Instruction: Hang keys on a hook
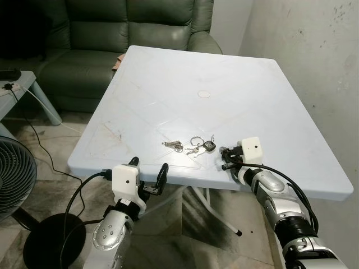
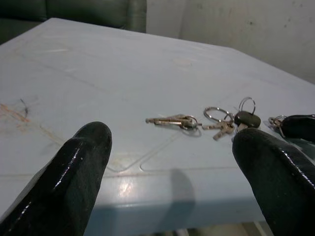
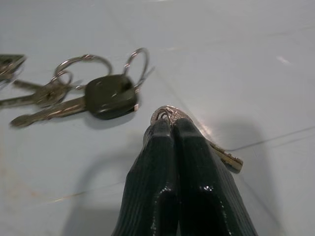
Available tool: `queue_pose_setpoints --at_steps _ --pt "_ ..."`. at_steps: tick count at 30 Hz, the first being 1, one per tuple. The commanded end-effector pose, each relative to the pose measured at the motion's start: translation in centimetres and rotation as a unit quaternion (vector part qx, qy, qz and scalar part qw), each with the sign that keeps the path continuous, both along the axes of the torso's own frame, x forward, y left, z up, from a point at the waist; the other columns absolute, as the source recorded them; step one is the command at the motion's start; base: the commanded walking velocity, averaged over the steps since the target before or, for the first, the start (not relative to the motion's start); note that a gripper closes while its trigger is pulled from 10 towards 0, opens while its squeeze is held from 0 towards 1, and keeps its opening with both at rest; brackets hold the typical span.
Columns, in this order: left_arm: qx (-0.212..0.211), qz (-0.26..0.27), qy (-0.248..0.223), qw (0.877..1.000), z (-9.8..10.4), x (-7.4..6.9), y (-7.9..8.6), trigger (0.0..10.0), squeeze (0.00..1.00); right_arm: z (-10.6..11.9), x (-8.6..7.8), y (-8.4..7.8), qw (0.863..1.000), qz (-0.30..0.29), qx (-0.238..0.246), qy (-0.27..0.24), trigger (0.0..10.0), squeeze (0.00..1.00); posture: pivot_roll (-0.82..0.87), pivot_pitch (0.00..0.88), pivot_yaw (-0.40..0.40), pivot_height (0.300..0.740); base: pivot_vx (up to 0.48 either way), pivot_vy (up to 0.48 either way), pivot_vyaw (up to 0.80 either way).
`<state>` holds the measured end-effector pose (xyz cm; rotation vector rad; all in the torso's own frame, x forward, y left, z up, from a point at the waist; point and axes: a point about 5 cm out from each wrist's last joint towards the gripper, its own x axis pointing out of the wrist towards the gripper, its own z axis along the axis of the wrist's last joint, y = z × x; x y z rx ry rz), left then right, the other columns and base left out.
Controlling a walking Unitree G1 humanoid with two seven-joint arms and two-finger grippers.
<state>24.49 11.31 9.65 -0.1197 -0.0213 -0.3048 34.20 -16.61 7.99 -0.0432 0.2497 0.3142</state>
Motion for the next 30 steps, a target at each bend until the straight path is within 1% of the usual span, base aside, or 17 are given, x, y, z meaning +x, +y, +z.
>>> queue_pose_setpoints --at_steps 1,3,5,8,9,10,13,14,15,16,19,20,21,23,26,27,30 --pt "0.004 0.002 0.000 1.000 0.1 0.2 -0.1 10.0 0.00 1.7 0.7 -0.5 0.999 -0.014 0.000 -0.036 0.0 0.00 0.03 0.056 -0.059 0.732 0.000 0.000 0.00" --pt "0.005 0.002 -0.002 1.000 0.2 0.5 0.0 10.0 0.00 3.0 1.1 -0.7 0.997 -0.032 -0.001 -0.069 0.0 0.00 0.03 0.049 -0.057 0.732 0.000 0.000 0.00" --pt "0.004 0.004 -0.004 1.000 0.3 0.8 0.0 10.0 0.00 4.2 1.4 -0.8 0.993 -0.046 -0.018 -0.106 0.0 0.00 0.03 0.049 -0.057 0.732 0.000 0.000 0.00" --pt "0.003 0.004 -0.010 1.000 0.6 1.3 0.1 10.0 0.00 6.1 1.9 -0.7 0.990 -0.043 -0.008 -0.131 0.0 0.00 0.02 0.040 -0.052 0.732 0.000 0.000 0.00" --pt "0.005 0.003 -0.013 1.000 0.7 1.6 0.1 10.0 0.00 7.6 2.2 -0.9 0.986 -0.049 -0.004 -0.158 0.0 0.00 0.02 0.032 -0.046 0.732 0.000 0.000 0.00" --pt "0.006 0.003 -0.015 1.000 0.8 1.7 0.1 10.0 0.00 8.3 2.4 -1.0 0.984 -0.054 0.001 -0.169 0.0 0.00 0.02 0.032 -0.046 0.732 0.000 0.000 0.00" --pt "0.002 0.008 -0.019 1.000 1.1 2.4 0.2 10.0 0.00 10.4 2.7 -1.4 0.977 -0.075 0.023 -0.197 0.0 0.00 0.01 0.023 -0.041 0.732 0.000 0.000 0.00" --pt "0.002 0.008 -0.019 1.000 1.1 2.4 0.2 10.0 0.00 10.4 2.7 -1.4 0.977 -0.075 0.023 -0.197 0.0 0.00 0.01 0.023 -0.041 0.732 0.000 0.000 0.00" --pt "0.002 0.012 -0.023 1.000 1.3 2.8 0.3 10.0 0.00 11.1 2.6 -1.5 0.973 -0.091 0.034 -0.210 2.6 0.00 0.00 0.016 -0.039 0.732 0.000 0.000 0.00" --pt "0.000 0.022 -0.029 0.999 1.7 3.4 0.6 10.0 0.00 11.6 2.5 -1.6 0.967 -0.110 0.058 -0.223 10.0 0.00 0.00 0.006 -0.036 0.732 0.000 0.000 0.00" --pt "-0.015 0.041 -0.032 0.999 2.4 4.3 1.0 10.0 0.00 11.8 2.0 -1.4 0.959 -0.120 0.106 -0.233 10.0 0.00 0.00 0.002 -0.037 0.732 0.000 0.000 0.00" --pt "-0.014 0.052 -0.036 0.998 2.8 4.8 1.4 10.0 0.00 11.8 1.4 -1.1 0.954 -0.103 0.123 -0.252 10.0 0.00 0.00 0.000 -0.036 0.732 0.000 0.000 0.00" --pt "-0.016 0.062 -0.037 0.997 3.1 5.2 1.7 10.0 0.00 11.6 0.8 -0.8 0.950 -0.086 0.127 -0.270 10.0 0.00 0.00 0.000 -0.034 0.732 0.000 0.000 0.00" --pt "-0.012 0.073 -0.040 0.996 3.6 5.7 2.3 10.0 0.00 11.0 -0.2 -0.4 0.948 -0.068 0.127 -0.283 10.0 0.00 0.00 0.000 -0.031 0.732 0.000 0.000 0.00" --pt "0.004 0.073 -0.061 0.995 4.3 5.9 2.6 10.0 0.00 10.5 -0.9 -0.3 0.945 -0.080 0.130 -0.290 10.0 0.00 -0.01 0.000 -0.027 0.732 0.000 0.000 0.00" --pt "-0.012 0.062 -0.065 0.996 4.6 6.0 2.7 10.0 0.00 9.9 -1.3 -0.1 0.947 -0.086 0.123 -0.284 10.0 0.00 -0.01 0.000 -0.024 0.732 0.000 0.000 0.00" --pt "-0.014 0.074 -0.067 0.995 4.9 6.2 3.4 10.0 0.00 8.9 -2.2 0.5 0.950 -0.097 0.128 -0.269 10.0 0.00 -0.01 0.000 -0.019 0.732 0.000 0.000 0.00"
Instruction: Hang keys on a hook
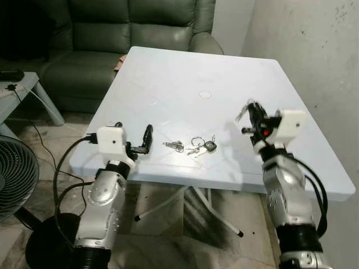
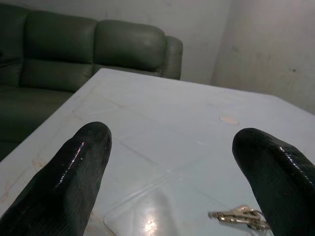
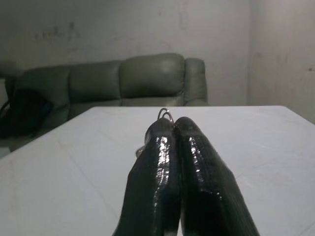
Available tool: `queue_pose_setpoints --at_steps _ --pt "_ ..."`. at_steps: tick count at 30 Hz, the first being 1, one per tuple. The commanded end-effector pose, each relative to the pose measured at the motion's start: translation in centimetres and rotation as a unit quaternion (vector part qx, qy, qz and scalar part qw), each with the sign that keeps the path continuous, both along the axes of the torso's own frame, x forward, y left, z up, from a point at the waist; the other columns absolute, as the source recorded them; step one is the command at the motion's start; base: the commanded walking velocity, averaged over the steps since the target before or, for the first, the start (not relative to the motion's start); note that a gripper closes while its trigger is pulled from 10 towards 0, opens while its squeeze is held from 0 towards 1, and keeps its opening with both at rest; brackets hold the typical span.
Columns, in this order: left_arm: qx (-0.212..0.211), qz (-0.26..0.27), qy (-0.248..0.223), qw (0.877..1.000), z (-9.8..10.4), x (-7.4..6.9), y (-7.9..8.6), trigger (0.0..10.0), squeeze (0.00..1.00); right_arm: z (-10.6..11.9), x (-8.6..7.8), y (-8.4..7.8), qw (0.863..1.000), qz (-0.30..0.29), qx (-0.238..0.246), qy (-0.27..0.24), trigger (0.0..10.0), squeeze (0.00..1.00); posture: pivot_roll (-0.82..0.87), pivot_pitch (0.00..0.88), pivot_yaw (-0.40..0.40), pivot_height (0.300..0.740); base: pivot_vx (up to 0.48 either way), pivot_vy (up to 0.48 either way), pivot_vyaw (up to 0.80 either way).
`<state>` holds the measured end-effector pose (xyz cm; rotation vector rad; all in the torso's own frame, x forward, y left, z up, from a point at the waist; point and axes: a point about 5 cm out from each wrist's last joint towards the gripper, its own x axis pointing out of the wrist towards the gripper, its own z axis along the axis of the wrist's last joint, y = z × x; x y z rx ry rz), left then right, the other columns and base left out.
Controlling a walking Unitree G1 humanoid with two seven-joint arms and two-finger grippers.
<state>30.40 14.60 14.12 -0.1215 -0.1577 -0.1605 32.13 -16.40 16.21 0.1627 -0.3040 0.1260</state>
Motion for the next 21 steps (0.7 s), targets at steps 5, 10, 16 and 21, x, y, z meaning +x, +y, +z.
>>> queue_pose_setpoints --at_steps 5,10,16,21 --pt "-0.009 0.003 0.005 1.000 0.2 0.5 1.1 10.0 0.00 -0.9 -1.6 1.1 1.000 -0.005 -0.026 -0.001 10.0 0.00 -0.02 0.000 -0.008 0.732 0.000 0.000 0.00" --pt "-0.011 0.012 0.010 1.000 0.1 0.8 1.9 10.0 0.00 -1.5 -2.0 1.4 0.998 -0.020 -0.064 0.006 10.0 0.00 -0.04 0.000 0.010 0.732 0.000 0.000 0.00" --pt "0.002 0.034 0.016 0.999 0.0 1.0 3.1 10.0 0.00 -2.2 -2.0 1.3 0.996 -0.044 -0.077 0.032 10.0 0.00 -0.03 0.000 0.017 0.732 0.000 0.000 0.00" --pt "0.010 0.040 0.016 0.999 0.1 1.3 3.5 10.0 0.00 -2.0 -1.7 1.3 0.995 -0.052 -0.079 0.032 10.0 0.00 -0.03 0.000 0.018 0.732 0.000 0.000 -0.63"
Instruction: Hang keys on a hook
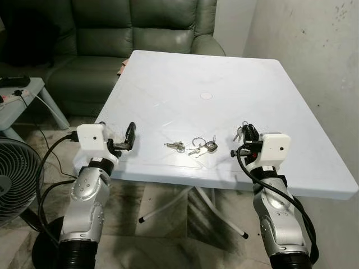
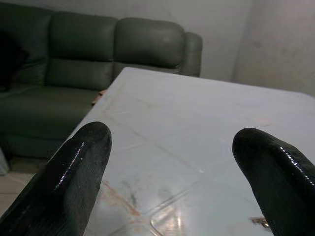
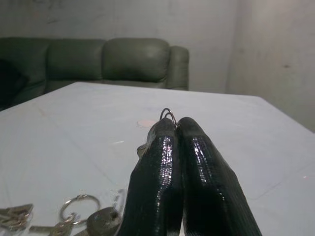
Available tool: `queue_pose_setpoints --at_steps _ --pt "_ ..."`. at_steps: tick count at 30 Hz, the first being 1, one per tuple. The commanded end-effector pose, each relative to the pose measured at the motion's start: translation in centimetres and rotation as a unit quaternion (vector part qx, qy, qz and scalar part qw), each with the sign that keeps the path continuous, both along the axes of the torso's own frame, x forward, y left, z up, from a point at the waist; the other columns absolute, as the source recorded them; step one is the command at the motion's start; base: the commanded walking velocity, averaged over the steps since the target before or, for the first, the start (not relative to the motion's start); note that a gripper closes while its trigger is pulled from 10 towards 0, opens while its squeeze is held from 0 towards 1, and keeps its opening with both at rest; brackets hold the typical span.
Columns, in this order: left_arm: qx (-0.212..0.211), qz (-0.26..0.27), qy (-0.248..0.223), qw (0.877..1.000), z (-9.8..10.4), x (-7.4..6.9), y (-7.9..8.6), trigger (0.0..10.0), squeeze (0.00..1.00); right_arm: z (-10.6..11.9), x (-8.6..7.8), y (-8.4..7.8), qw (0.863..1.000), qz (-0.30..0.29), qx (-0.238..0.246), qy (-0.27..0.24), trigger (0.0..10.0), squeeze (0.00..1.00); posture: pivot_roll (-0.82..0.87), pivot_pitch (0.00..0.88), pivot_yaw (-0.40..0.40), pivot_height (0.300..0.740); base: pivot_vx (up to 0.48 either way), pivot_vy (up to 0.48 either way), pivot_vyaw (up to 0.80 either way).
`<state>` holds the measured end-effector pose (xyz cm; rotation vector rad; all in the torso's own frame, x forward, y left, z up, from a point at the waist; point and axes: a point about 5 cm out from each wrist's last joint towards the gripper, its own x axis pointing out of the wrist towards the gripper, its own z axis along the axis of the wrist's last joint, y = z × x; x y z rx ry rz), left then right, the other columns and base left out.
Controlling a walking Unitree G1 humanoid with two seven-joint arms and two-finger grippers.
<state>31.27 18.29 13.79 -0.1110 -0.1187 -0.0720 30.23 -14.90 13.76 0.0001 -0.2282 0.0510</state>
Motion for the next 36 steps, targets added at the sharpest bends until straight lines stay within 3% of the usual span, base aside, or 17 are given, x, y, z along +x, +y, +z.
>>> queue_pose_setpoints --at_steps 1,36 --pt "0.007 -0.002 -0.005 1.000 0.5 0.5 -0.1 10.0 0.00 0.5 0.3 -0.2 1.000 -0.005 -0.004 -0.004 10.0 0.00 -0.03 0.000 0.017 0.732 0.000 0.000 -0.80" --pt "0.003 0.003 0.009 1.000 0.0 1.1 -1.1 10.0 0.00 0.6 0.7 0.3 1.000 0.007 -0.026 0.005 10.0 0.00 -0.03 0.000 -0.007 0.732 0.000 0.041 -0.80"
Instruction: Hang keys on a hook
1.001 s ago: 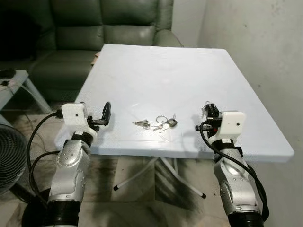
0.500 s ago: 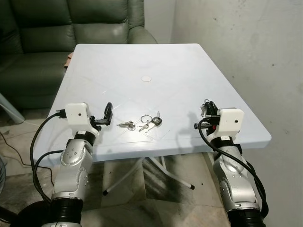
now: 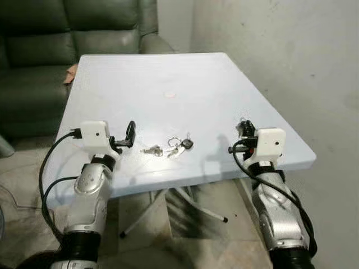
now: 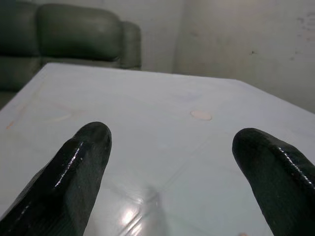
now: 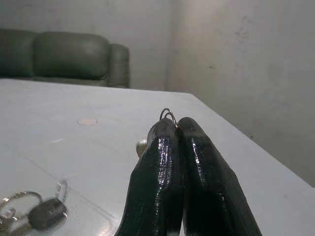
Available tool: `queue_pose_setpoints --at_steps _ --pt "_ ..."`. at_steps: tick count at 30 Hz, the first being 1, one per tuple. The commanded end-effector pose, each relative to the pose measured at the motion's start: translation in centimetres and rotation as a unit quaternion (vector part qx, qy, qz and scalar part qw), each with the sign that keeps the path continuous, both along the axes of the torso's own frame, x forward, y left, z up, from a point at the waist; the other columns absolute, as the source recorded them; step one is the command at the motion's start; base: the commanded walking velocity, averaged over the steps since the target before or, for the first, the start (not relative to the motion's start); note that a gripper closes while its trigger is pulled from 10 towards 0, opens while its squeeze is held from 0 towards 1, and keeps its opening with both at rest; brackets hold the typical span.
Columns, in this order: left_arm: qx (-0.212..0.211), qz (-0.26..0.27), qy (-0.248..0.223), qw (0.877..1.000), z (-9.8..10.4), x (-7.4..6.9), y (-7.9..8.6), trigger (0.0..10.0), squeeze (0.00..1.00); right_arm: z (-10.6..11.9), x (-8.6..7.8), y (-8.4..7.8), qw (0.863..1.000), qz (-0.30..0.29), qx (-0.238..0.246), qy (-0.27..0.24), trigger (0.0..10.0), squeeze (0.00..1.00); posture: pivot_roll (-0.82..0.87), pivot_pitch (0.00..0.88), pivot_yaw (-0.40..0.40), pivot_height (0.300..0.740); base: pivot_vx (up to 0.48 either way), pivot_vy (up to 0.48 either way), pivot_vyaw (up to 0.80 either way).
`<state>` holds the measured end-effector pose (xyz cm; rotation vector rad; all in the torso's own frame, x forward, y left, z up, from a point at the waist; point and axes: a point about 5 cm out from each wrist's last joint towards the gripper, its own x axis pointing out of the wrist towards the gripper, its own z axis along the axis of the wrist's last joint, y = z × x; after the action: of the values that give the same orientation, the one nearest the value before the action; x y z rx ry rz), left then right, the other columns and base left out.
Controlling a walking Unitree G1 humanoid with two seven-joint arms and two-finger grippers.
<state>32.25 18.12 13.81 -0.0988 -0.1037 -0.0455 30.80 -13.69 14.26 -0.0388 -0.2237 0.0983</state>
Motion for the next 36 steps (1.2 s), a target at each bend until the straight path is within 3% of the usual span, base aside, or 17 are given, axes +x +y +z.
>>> queue_pose_setpoints --at_steps 1,36 --pt "-0.004 -0.010 0.002 1.000 -0.08 0.09 -0.95 10.0 0.00 0.05 0.07 -0.95 1.000 -0.014 -0.005 0.003 10.0 0.00 -0.03 0.000 -0.007 0.732 0.000 0.000 -0.80" --pt "-0.002 -0.027 0.003 1.000 -0.02 0.44 -1.73 10.0 0.00 0.01 -0.21 -0.96 1.000 -0.017 -0.006 0.008 10.0 0.00 -0.05 0.000 0.000 0.732 0.000 0.000 -0.80"
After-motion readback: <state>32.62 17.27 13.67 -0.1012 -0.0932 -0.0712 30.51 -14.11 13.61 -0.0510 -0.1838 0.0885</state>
